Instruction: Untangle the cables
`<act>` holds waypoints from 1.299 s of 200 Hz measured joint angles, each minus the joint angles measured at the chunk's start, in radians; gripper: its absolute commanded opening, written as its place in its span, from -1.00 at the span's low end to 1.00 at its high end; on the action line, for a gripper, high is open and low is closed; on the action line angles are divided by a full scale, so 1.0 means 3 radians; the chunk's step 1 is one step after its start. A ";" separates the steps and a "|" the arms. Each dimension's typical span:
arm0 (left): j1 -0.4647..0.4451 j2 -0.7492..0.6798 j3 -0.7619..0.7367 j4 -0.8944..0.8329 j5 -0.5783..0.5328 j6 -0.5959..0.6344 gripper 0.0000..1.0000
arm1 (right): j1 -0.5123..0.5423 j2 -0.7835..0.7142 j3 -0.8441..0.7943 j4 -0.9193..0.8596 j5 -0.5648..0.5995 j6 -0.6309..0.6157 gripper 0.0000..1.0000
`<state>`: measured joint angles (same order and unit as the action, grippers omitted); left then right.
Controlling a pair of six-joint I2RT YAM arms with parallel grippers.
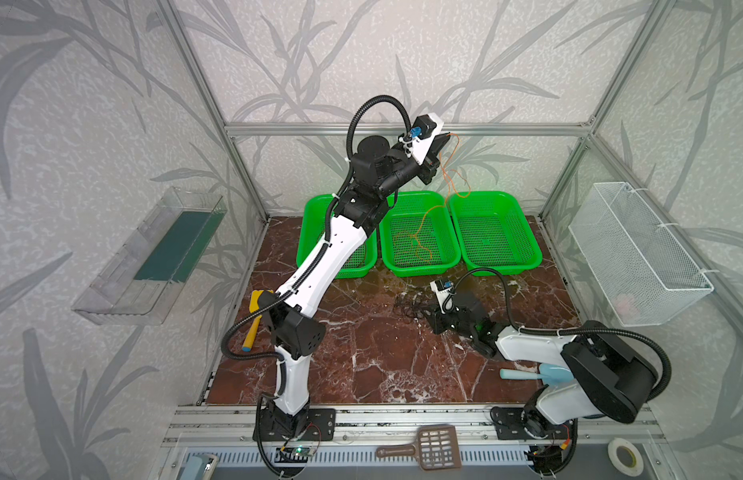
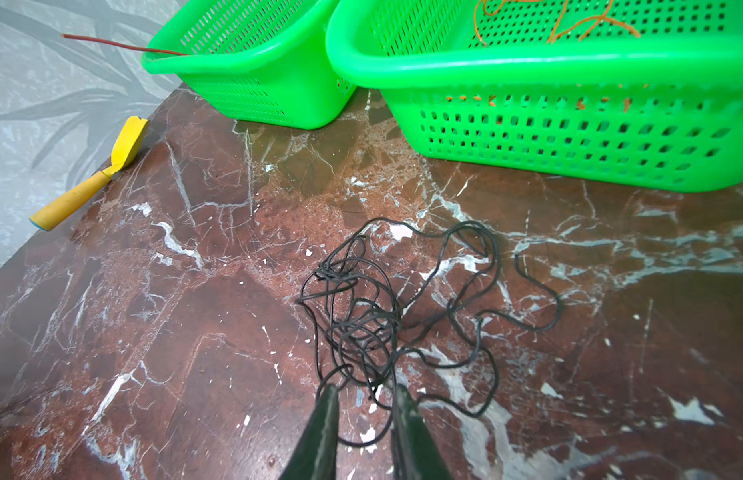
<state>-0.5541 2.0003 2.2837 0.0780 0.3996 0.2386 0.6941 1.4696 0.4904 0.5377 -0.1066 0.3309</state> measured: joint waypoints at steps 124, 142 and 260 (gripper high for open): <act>0.0281 0.0804 -0.0164 0.0294 -0.0282 -0.0390 -1.00 | -0.0004 -0.0473 -0.0062 -0.0229 -0.0036 -0.0228 -0.01; 0.0290 0.0824 -0.0243 0.0295 -0.0310 -0.0423 -1.00 | -0.0020 -0.0659 -0.0141 -0.0249 0.0023 -0.0249 0.04; 0.0413 0.0994 -0.0771 0.0211 -0.0421 -0.0599 -0.91 | -0.0286 -0.1260 -0.0253 -0.0814 0.0369 -0.0197 0.12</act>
<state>-0.4301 2.2986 2.0525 0.1413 0.2733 0.0589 0.6083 1.0916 0.4145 0.2935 0.0040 0.2718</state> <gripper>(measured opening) 0.048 0.560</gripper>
